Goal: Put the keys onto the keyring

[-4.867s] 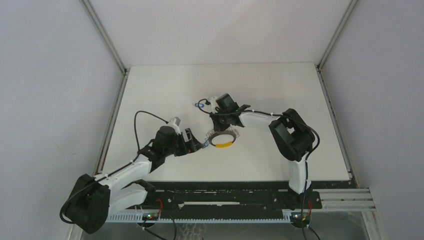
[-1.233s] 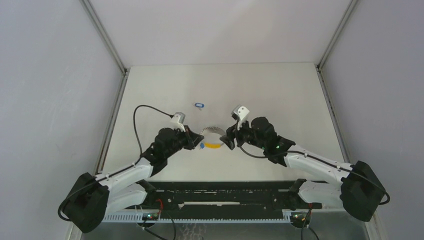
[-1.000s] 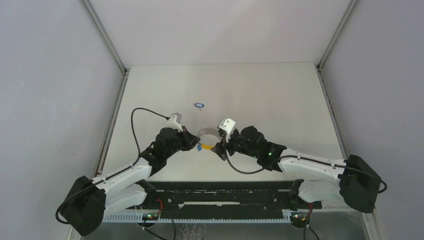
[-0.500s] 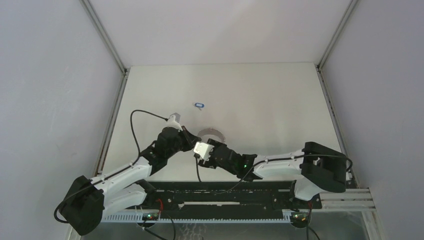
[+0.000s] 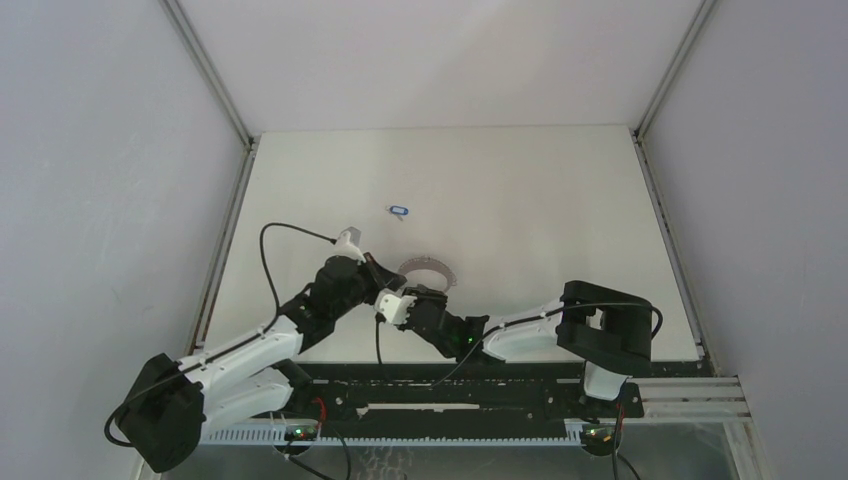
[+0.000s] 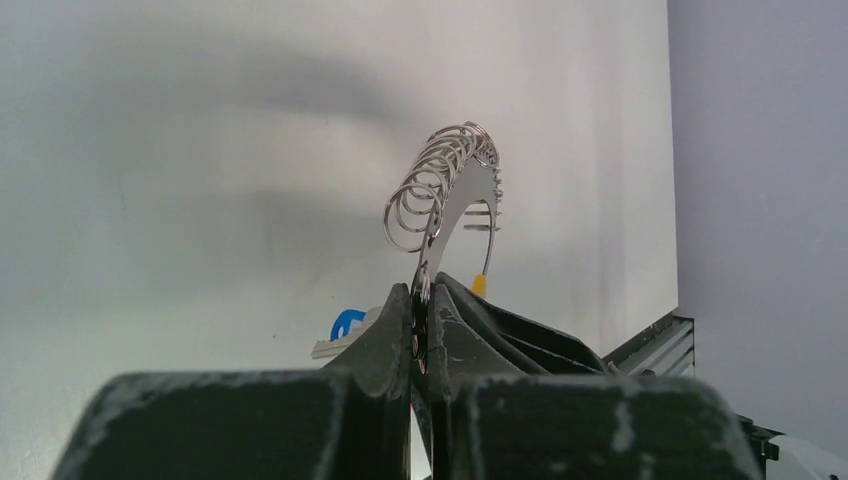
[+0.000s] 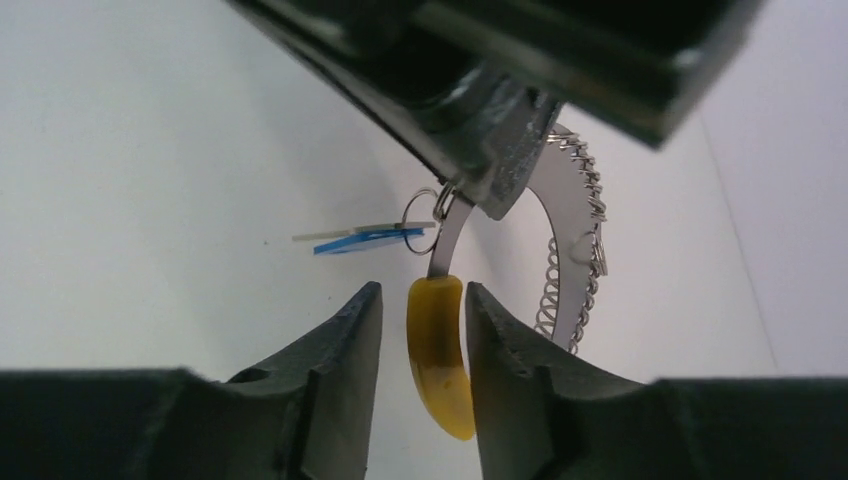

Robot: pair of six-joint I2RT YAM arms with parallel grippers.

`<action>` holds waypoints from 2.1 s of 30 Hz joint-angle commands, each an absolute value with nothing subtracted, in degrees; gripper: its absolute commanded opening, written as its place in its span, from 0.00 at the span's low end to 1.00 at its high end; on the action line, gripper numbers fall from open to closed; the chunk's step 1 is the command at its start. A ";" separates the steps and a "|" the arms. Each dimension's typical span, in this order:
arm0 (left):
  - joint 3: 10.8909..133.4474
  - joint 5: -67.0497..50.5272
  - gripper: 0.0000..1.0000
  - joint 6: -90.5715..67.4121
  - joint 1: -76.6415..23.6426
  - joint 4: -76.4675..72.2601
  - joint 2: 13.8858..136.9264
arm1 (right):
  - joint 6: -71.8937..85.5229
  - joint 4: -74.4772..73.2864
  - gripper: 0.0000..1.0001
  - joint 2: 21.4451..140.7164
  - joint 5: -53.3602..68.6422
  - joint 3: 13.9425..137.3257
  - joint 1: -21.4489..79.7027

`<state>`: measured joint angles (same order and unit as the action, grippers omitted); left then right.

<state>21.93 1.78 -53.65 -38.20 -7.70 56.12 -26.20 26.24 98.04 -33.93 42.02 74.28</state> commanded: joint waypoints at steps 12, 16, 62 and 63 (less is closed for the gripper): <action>27.67 7.39 0.40 -47.88 -38.28 -2.22 44.23 | -23.91 24.38 0.00 86.26 -27.25 39.72 70.18; 28.71 8.74 0.52 -42.82 -37.82 0.70 38.73 | -22.81 21.93 0.00 78.60 -21.74 37.39 68.02; 24.30 -16.16 0.49 -42.87 -36.66 -6.40 72.85 | -6.51 7.83 0.41 84.49 10.18 44.77 55.67; 24.56 -16.63 0.49 -43.34 -37.44 -7.27 73.20 | -6.44 7.92 0.41 84.19 9.89 44.52 55.45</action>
<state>23.97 -11.79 -40.38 -34.89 -1.32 71.77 -7.84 6.52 85.54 10.90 42.89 56.27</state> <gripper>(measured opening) 0.492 0.410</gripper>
